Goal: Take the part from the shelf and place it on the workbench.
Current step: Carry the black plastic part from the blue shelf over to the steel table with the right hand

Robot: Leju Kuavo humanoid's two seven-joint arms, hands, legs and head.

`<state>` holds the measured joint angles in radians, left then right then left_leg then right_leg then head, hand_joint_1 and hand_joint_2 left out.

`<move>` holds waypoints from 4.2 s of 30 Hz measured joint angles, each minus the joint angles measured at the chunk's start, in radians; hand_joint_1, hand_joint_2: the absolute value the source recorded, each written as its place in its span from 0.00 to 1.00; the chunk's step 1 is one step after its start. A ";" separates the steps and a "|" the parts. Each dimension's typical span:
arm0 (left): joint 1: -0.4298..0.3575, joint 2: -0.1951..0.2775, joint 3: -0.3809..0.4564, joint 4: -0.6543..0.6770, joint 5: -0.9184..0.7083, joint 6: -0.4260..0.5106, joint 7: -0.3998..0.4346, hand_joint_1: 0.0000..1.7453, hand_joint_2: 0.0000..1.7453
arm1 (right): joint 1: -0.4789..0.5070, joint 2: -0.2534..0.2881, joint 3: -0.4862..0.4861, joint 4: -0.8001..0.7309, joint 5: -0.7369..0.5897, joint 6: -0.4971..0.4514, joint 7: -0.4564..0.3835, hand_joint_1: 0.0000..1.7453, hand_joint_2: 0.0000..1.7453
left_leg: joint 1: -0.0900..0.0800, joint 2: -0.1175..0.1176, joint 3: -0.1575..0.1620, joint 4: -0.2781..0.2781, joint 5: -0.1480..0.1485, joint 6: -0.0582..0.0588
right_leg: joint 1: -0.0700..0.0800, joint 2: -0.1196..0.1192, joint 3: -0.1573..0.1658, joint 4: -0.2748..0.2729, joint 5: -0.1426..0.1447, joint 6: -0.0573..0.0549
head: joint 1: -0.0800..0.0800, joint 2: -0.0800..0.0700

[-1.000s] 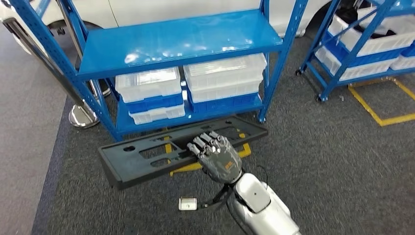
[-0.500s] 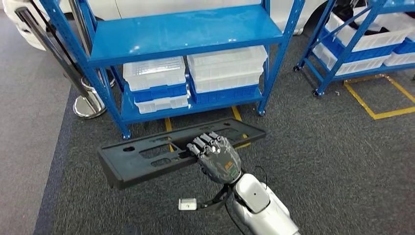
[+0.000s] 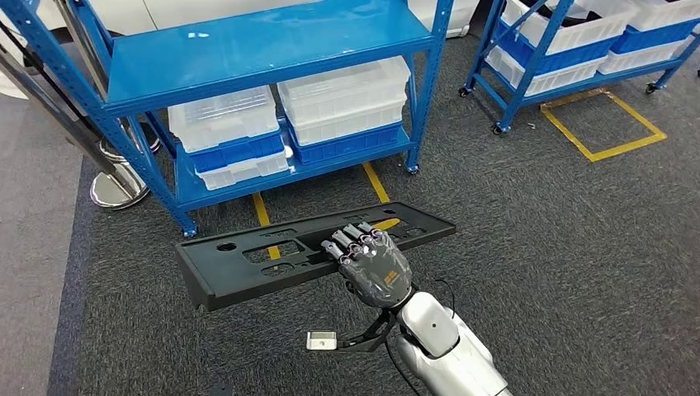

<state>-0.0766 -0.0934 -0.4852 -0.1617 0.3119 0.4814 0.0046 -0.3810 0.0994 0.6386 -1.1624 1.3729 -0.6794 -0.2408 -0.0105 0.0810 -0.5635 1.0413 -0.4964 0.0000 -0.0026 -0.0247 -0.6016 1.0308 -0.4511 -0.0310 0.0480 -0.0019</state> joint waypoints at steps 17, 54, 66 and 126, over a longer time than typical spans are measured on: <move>0.005 0.004 -0.004 0.001 -0.012 0.001 0.000 0.00 1.00 | -0.004 -0.002 0.000 -0.001 -0.004 0.000 0.015 1.00 1.00 | 0.031 -0.091 0.020 -0.044 0.030 0.016 | -0.006 0.072 -0.098 0.110 -0.031 0.047 | 0.008 0.000; 0.003 0.007 -0.032 0.001 -0.018 -0.007 -0.008 0.00 1.00 | 0.008 -0.053 -0.002 -0.072 0.121 0.000 0.106 1.00 1.00 | 0.027 0.002 0.019 -0.043 0.019 0.016 | -0.011 -0.006 -0.083 0.130 -0.025 0.059 | 0.020 0.000; -0.007 0.002 -0.050 0.001 -0.030 -0.017 -0.009 0.00 1.00 | -0.009 -0.074 -0.002 -0.086 0.143 0.000 0.131 1.00 1.00 | 0.025 -0.073 -0.106 0.258 -0.136 -0.023 | 0.001 0.066 -0.024 0.002 0.014 -0.001 | 0.018 0.000; -0.034 -0.028 -0.051 0.000 -0.017 -0.011 0.007 0.00 1.00 | -0.185 -0.113 -0.005 0.024 0.163 0.000 0.193 1.00 1.00 | 0.026 -0.066 -0.093 0.192 -0.107 -0.016 | -0.003 0.039 -0.016 -0.007 0.011 0.002 | 0.029 0.000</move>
<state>-0.1108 -0.1209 -0.5360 -0.1621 0.2947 0.4700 0.0114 -0.5656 -0.0139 0.6339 -1.1383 1.5355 -0.6796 -0.0477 0.0158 0.0152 -0.6569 1.2333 -0.6034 -0.0158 -0.0056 0.0141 -0.6173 1.0235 -0.4403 -0.0286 0.0771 -0.0019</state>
